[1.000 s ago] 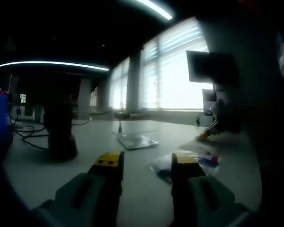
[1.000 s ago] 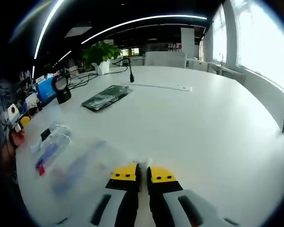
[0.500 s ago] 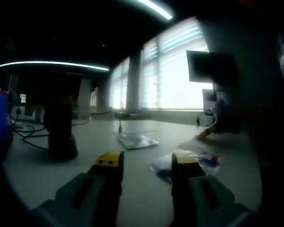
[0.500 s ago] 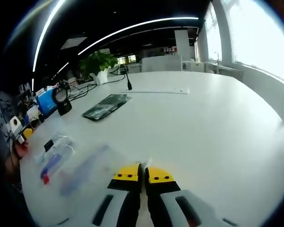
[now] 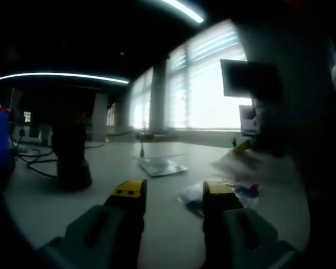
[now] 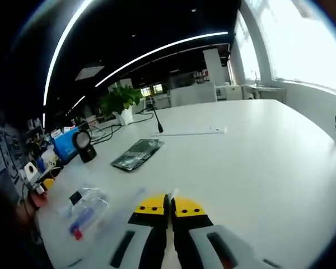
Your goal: Clip sheet goods on table flip sheet goods clip sheet goods scan sheet goods put sheet goods back to table
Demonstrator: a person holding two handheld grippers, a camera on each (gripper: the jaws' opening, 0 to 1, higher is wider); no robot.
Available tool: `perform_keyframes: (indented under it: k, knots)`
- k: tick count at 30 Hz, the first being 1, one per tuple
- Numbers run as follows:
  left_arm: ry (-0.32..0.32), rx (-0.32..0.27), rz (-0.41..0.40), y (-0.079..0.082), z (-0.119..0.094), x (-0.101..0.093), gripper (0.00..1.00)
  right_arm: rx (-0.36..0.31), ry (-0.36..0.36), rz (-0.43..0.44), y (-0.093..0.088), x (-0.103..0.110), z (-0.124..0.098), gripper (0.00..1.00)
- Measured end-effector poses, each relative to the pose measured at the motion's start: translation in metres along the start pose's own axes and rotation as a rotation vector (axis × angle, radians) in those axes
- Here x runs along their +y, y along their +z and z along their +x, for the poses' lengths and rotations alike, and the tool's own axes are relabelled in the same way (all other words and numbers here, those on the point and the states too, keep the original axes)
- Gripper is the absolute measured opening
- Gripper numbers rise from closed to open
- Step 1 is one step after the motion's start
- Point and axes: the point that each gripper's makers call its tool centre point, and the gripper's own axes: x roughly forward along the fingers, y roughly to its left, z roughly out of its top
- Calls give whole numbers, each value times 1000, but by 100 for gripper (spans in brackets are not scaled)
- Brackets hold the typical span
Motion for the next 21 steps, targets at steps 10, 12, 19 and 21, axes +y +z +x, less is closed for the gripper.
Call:
perform_keyframes:
  k: [10, 12, 19, 21]
  knots:
    - [-1, -2, 5, 0, 0, 0, 32, -146, 115, 240, 34, 24, -17, 0]
    - [2, -5, 2, 1, 0, 0, 32, -174, 135, 271, 40, 27, -21, 0]
    - [2, -6, 4, 1, 0, 0, 32, -230, 170, 259, 54, 43, -32, 0]
    - [2, -6, 3, 1, 0, 0, 32, -231, 165, 266, 56, 44, -33, 0]
